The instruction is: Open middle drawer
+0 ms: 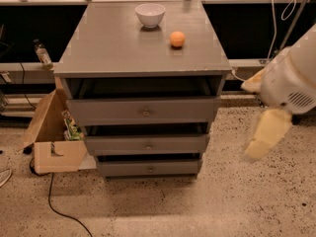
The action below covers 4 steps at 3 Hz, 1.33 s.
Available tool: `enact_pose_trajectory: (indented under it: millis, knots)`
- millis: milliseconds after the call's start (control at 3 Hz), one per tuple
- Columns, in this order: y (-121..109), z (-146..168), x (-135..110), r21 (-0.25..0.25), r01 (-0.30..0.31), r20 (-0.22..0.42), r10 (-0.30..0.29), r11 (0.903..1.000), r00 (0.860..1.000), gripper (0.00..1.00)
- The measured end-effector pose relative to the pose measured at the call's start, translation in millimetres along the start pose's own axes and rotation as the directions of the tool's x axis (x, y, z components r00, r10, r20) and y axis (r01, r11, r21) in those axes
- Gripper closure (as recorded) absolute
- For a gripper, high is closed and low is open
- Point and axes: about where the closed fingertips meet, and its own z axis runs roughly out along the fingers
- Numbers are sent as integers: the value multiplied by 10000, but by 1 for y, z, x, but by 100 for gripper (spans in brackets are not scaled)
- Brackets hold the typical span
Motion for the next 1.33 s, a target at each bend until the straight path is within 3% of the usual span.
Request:
enact_pose_trajectory:
  millis: [333, 667, 1000, 1333]
  knots:
    - [30, 108, -22, -616, -543, 1156, 612, 9966, 9914, 0]
    - [29, 108, -22, -591, -544, 1167, 611, 9968, 9913, 0]
    - [22, 139, -13, -549, -544, 1041, 599, 9970, 9928, 0]
    - [-2, 235, 10, -59, 82, 330, -80, 9999, 9994, 0]
